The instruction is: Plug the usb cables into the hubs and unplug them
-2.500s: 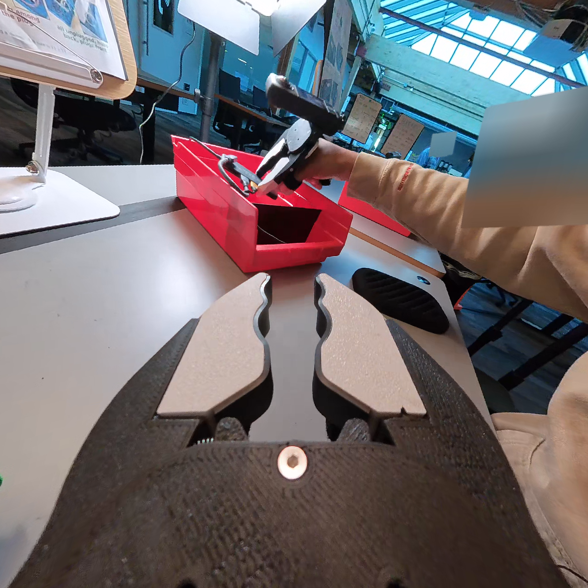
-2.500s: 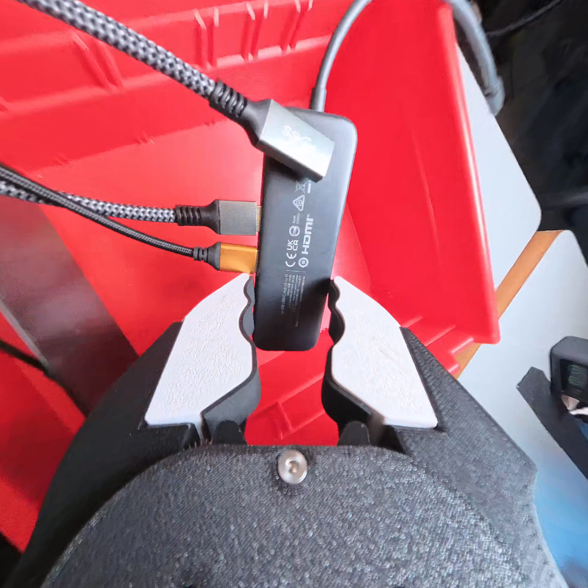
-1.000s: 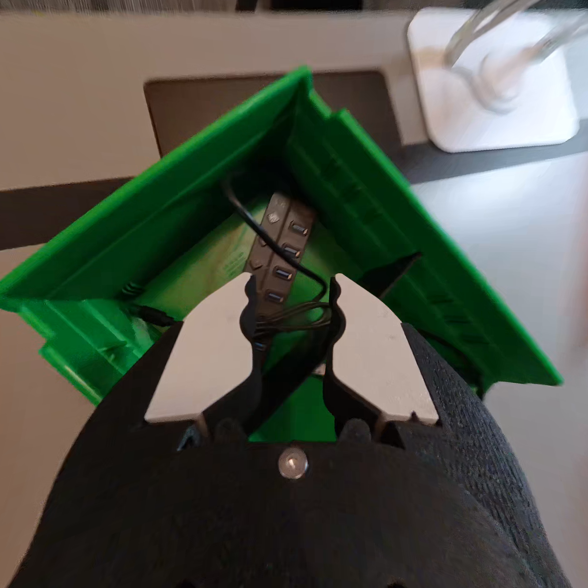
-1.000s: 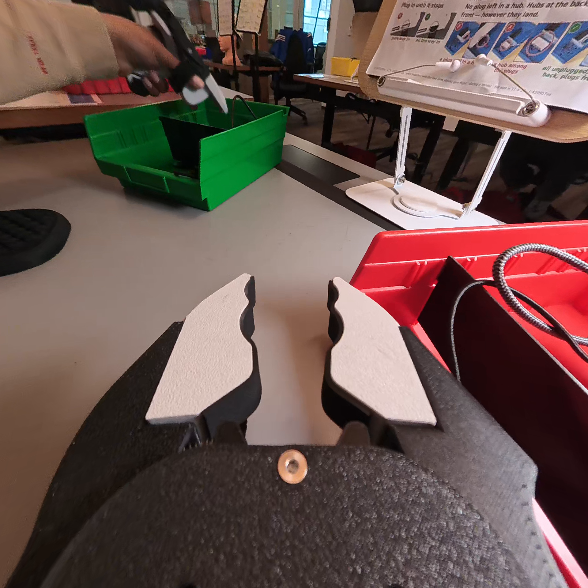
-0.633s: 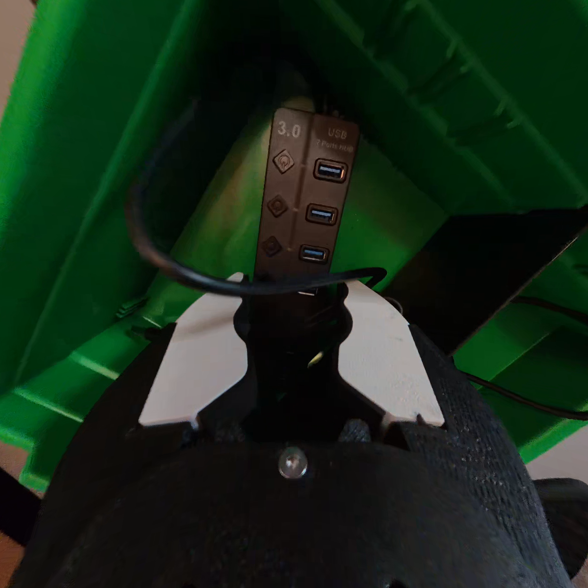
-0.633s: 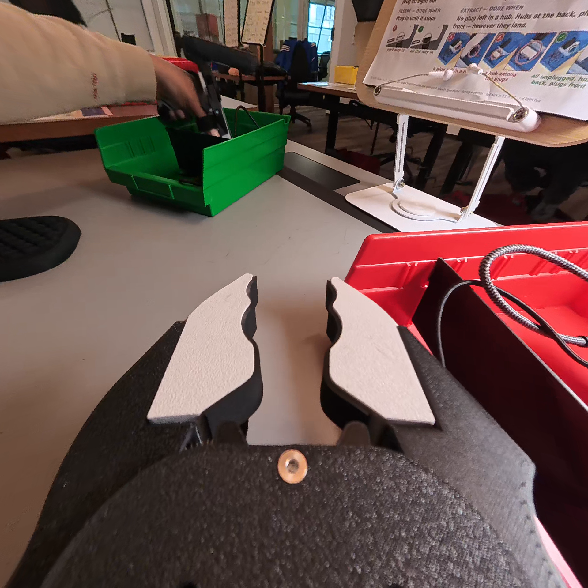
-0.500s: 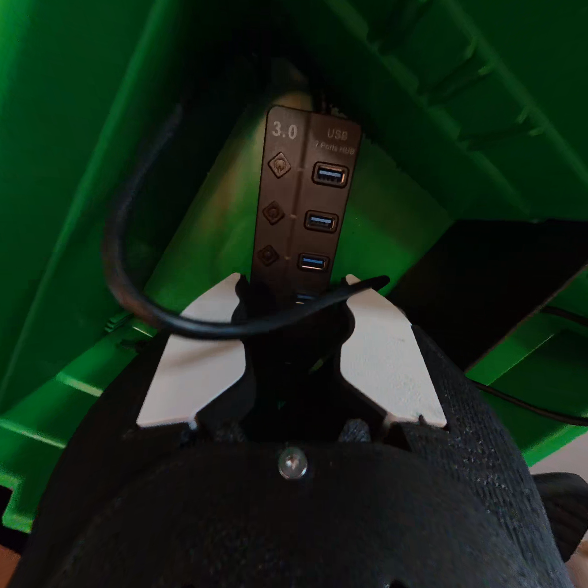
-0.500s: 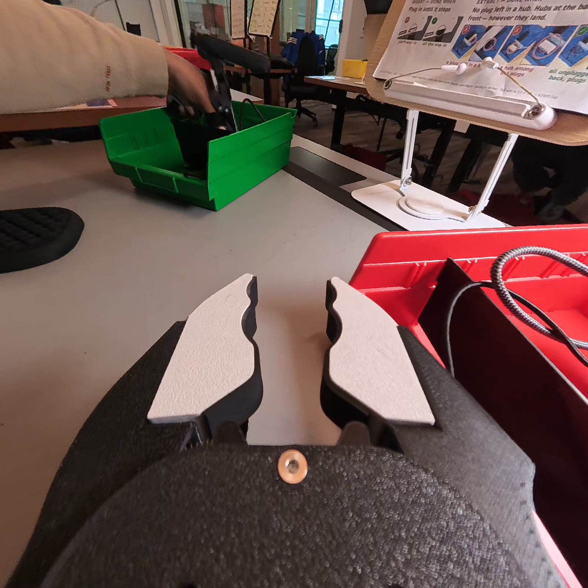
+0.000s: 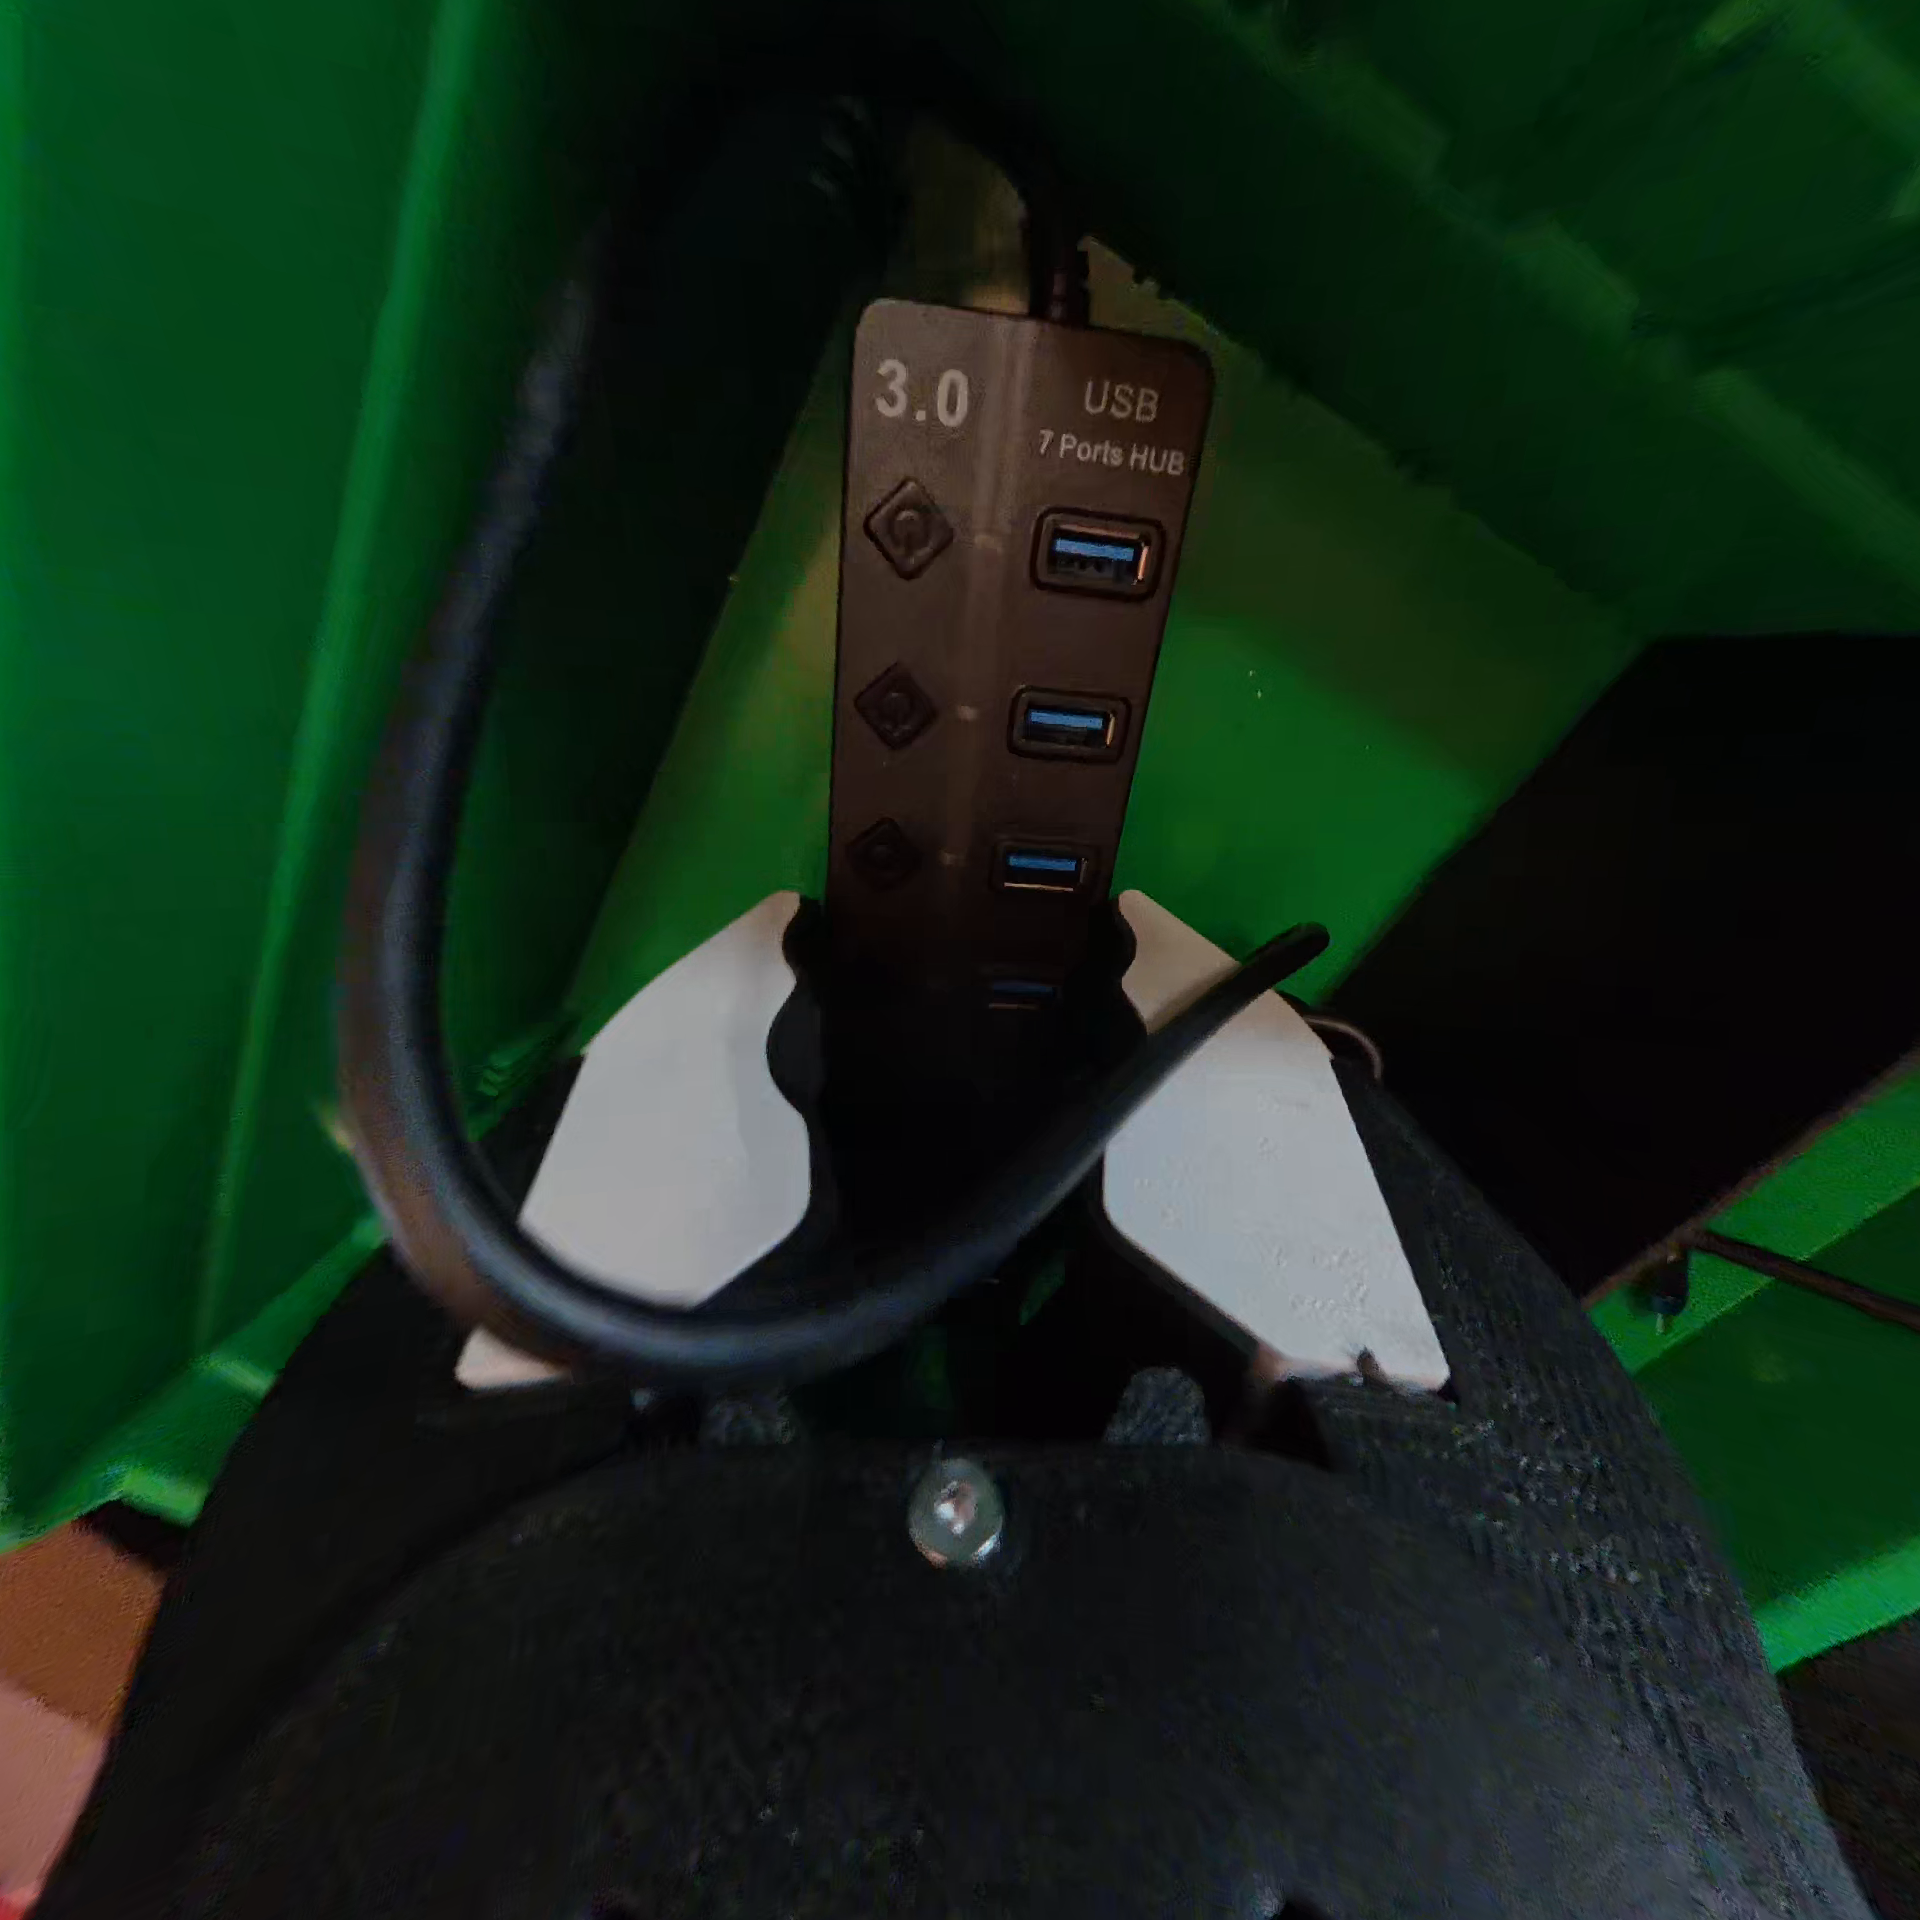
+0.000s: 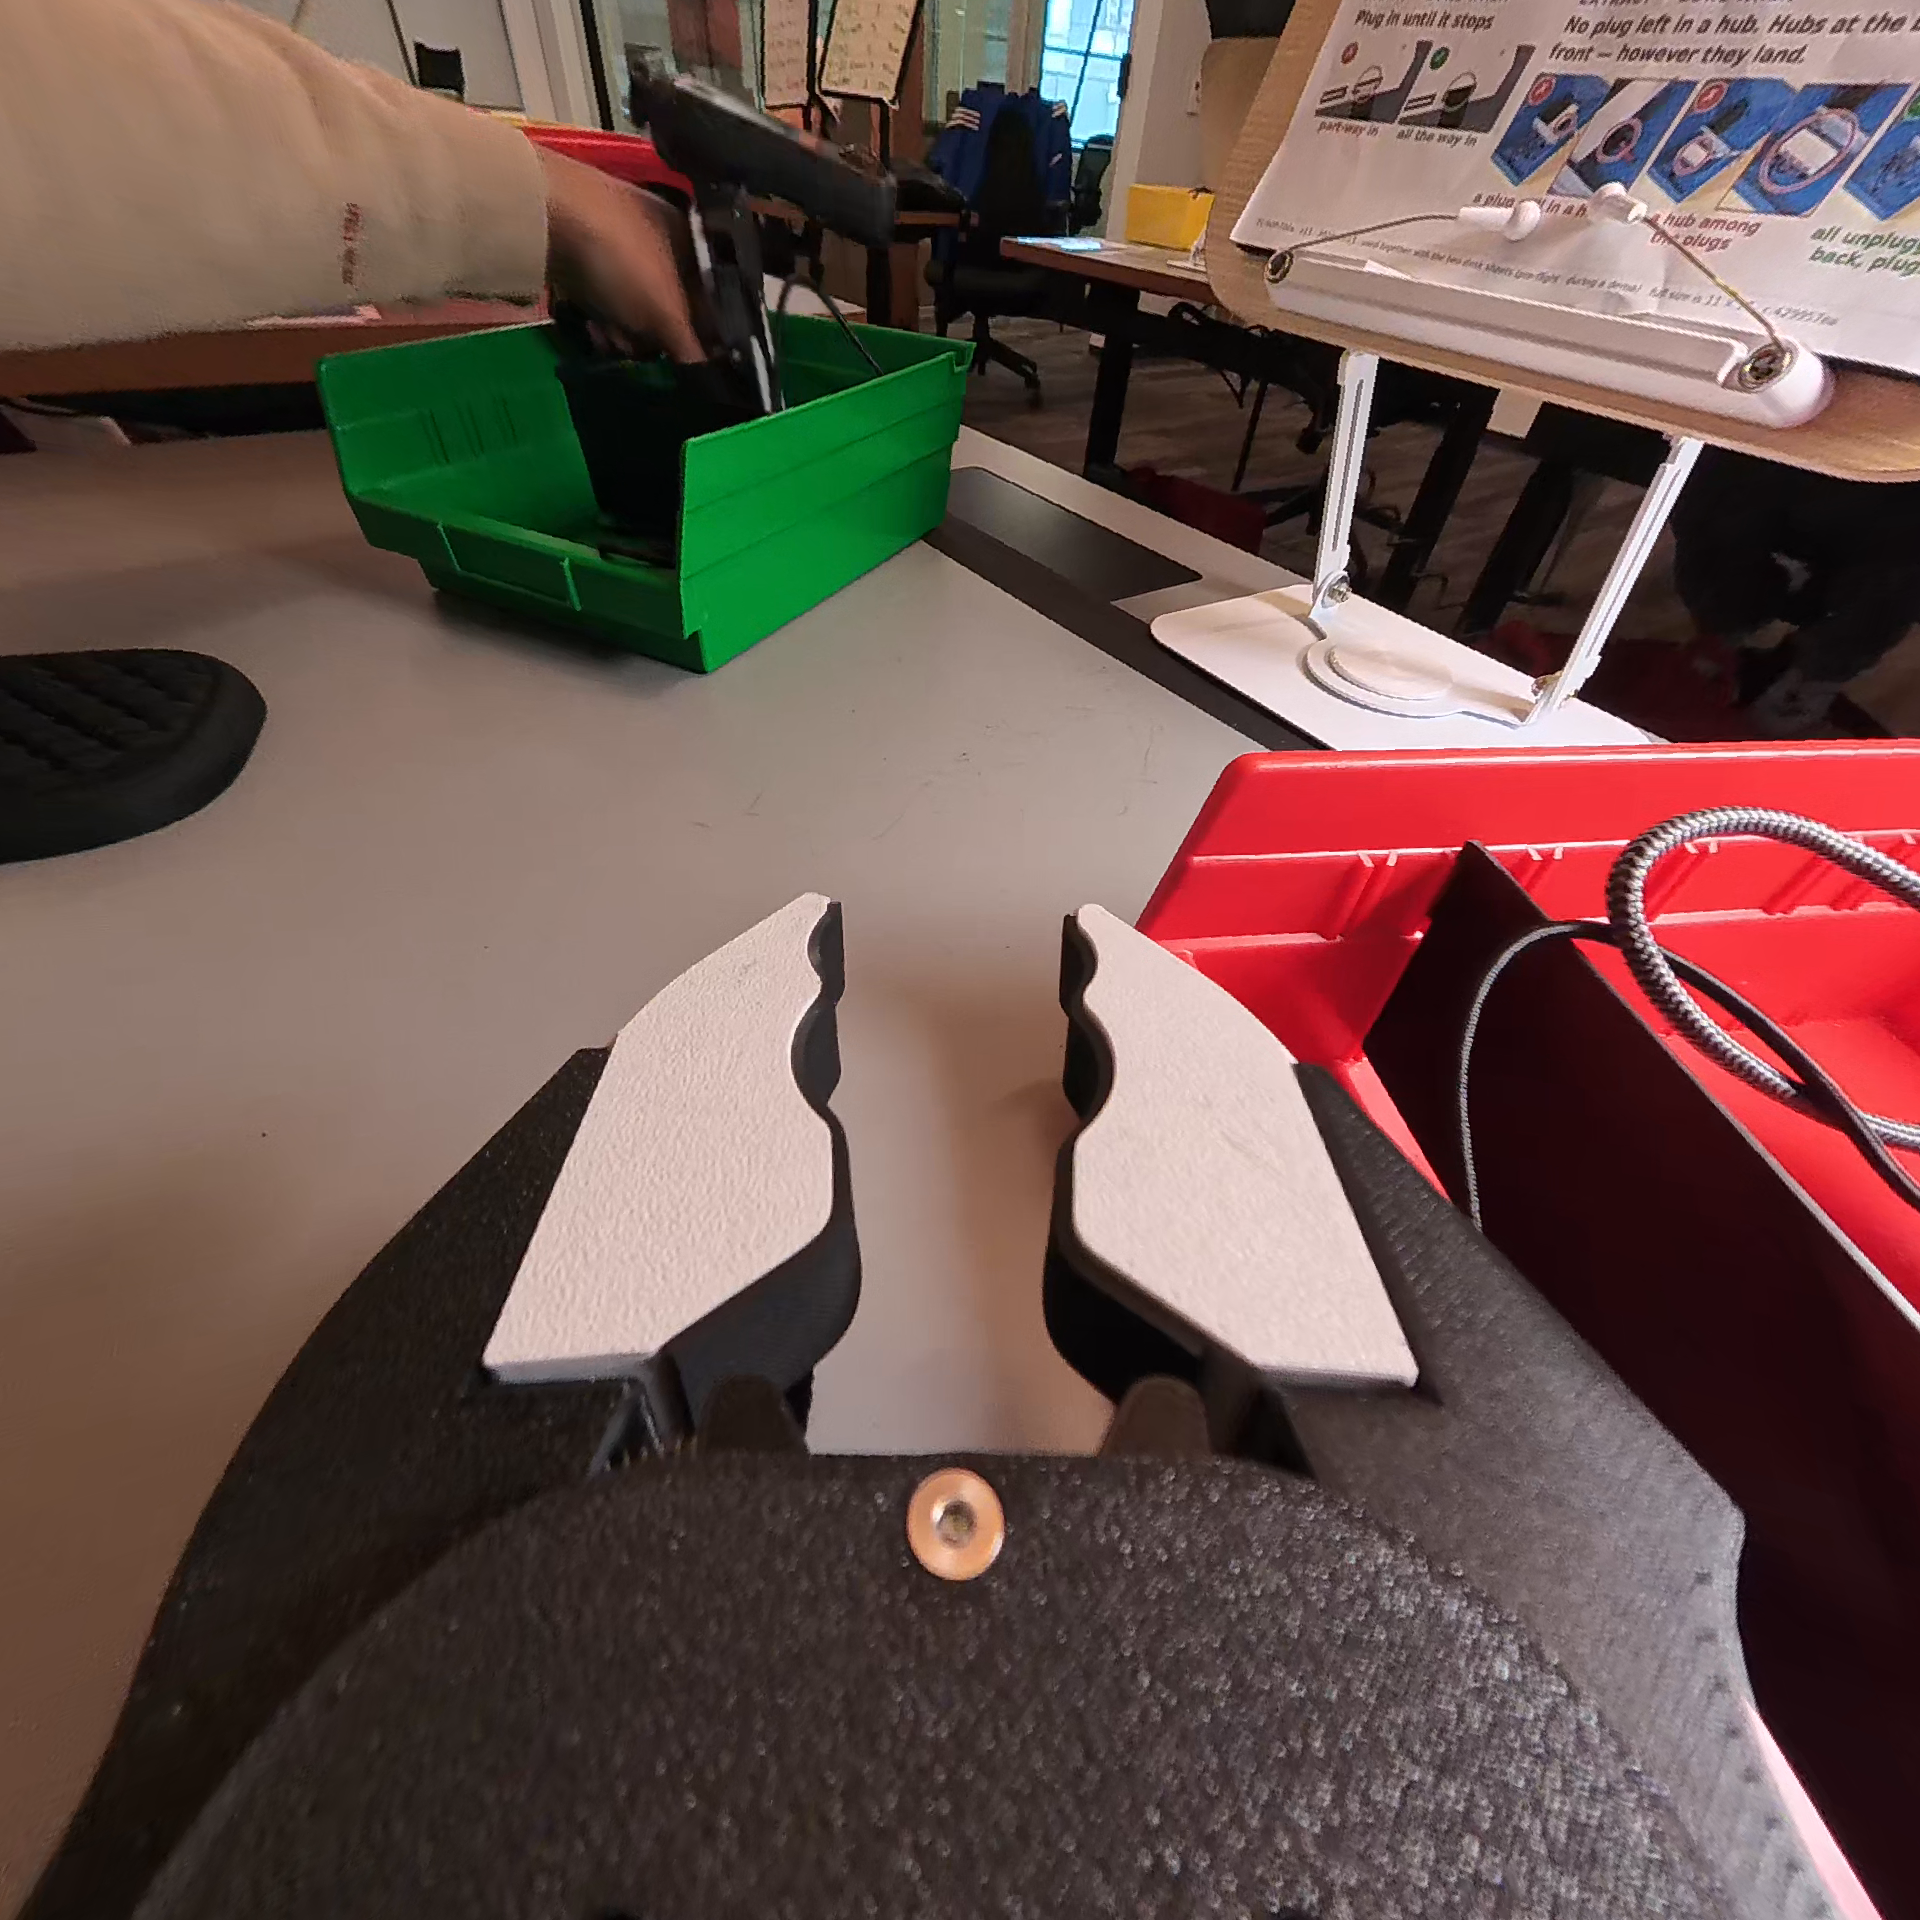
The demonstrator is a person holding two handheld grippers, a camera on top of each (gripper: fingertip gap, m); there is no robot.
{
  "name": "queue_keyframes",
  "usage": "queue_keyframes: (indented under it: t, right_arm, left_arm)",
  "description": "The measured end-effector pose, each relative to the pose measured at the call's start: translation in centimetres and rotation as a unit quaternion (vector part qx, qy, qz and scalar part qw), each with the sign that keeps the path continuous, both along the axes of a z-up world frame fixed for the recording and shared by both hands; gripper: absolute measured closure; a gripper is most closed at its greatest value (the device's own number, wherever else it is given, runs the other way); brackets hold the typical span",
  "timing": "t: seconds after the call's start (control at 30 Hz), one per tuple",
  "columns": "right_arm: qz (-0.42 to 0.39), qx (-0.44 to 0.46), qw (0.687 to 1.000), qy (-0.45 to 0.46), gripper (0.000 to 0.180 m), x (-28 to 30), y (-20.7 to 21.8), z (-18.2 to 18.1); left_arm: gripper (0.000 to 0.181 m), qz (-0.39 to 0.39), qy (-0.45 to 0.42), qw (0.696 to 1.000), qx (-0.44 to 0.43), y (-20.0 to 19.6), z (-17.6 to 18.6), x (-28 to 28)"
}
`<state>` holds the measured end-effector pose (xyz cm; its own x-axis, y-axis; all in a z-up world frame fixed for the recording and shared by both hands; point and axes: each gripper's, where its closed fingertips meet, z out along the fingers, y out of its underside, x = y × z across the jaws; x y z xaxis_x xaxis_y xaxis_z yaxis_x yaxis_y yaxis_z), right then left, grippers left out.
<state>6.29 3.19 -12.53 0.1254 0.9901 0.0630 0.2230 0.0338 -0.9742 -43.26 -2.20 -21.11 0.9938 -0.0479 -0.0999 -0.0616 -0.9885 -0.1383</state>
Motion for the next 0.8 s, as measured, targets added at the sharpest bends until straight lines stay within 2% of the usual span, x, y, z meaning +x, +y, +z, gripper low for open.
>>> queue_keyframes:
  t: [0.03,0.2,0.5,0.63,0.8]
  right_arm:
    - [0.000,0.000,1.000,0.001,0.140,0.0,0.0,0.0]
    - [0.008,0.001,1.000,0.000,0.140,-0.1,-0.4,0.0]
    - [0.011,0.016,1.000,0.000,0.141,-0.2,-0.9,0.1]
    - [0.015,0.012,1.000,0.007,0.141,-0.3,-1.0,0.2]
    - [0.048,-0.013,0.998,0.031,0.140,-1.2,-2.4,0.9]
  left_arm:
    - [0.128,-0.008,0.017,1.000,0.005,0.0,0.7,-0.2]
    - [0.129,-0.084,0.145,0.985,0.034,0.2,6.7,-0.4]
    - [0.130,-0.168,0.251,0.940,0.160,0.9,18.3,4.3]
    - [0.130,-0.205,0.192,0.927,0.250,0.9,21.7,10.2]
    - [0.130,-0.271,0.005,0.888,0.371,-0.5,23.2,22.3]
